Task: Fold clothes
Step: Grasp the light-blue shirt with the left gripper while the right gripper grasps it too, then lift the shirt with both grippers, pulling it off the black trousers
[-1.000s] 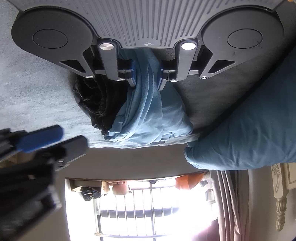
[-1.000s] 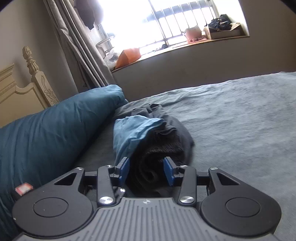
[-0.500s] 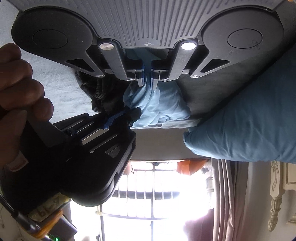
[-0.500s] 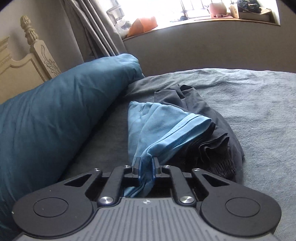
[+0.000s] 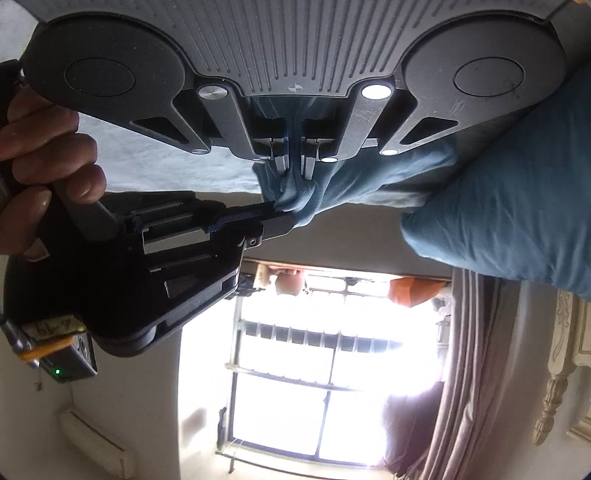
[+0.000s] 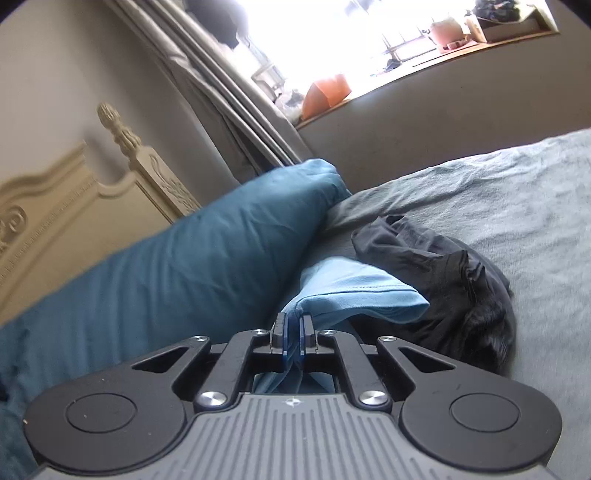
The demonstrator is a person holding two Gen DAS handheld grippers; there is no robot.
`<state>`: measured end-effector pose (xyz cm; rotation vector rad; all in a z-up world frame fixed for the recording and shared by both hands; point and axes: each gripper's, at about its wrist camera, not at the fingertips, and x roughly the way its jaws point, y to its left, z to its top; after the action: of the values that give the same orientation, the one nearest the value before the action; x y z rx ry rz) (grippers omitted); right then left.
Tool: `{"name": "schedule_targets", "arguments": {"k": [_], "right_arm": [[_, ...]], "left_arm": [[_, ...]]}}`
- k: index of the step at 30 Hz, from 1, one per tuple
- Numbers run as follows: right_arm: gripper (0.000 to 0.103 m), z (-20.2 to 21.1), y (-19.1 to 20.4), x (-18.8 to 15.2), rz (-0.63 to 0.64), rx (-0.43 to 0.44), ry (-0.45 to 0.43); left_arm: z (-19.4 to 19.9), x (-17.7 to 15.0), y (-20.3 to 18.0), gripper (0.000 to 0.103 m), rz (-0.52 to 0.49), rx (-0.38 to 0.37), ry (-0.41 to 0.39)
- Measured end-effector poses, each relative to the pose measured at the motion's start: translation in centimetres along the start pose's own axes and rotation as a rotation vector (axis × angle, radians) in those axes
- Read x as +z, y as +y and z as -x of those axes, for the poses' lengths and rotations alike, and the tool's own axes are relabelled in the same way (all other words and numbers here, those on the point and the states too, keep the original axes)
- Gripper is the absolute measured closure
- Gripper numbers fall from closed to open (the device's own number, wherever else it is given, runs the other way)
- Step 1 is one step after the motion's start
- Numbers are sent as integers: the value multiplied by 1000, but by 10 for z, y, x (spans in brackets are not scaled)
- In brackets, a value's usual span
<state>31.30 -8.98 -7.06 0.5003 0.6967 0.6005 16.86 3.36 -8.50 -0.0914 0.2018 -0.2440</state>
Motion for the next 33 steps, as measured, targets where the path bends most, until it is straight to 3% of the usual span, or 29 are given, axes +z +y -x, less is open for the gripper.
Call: {"name": "schedule_targets", "arguments": {"k": [7, 17, 21, 24, 29, 31, 33], "right_arm": [[97, 112, 7, -26, -92, 66, -76], [97, 318, 20, -94, -127, -4, -269], [97, 356, 7, -141, -171, -96, -270], [97, 376, -9, -180, -221, -170, -251], [96, 370, -57, -257, -389, -224, -177], [93, 363, -64, -283, -421, -240, -148], [82, 360, -62, -305, -403, -268, -114]], "left_arm": [[63, 21, -48, 100, 41, -226, -46], [126, 30, -126, 100, 124, -525, -21], [129, 5, -144, 100, 68, -599, 97], [122, -24, -150, 99, -13, -618, 241], [117, -66, -141, 92, -81, -629, 489], [116, -74, -131, 87, -70, -622, 541], [127, -78, -126, 78, -78, -605, 547]]}}
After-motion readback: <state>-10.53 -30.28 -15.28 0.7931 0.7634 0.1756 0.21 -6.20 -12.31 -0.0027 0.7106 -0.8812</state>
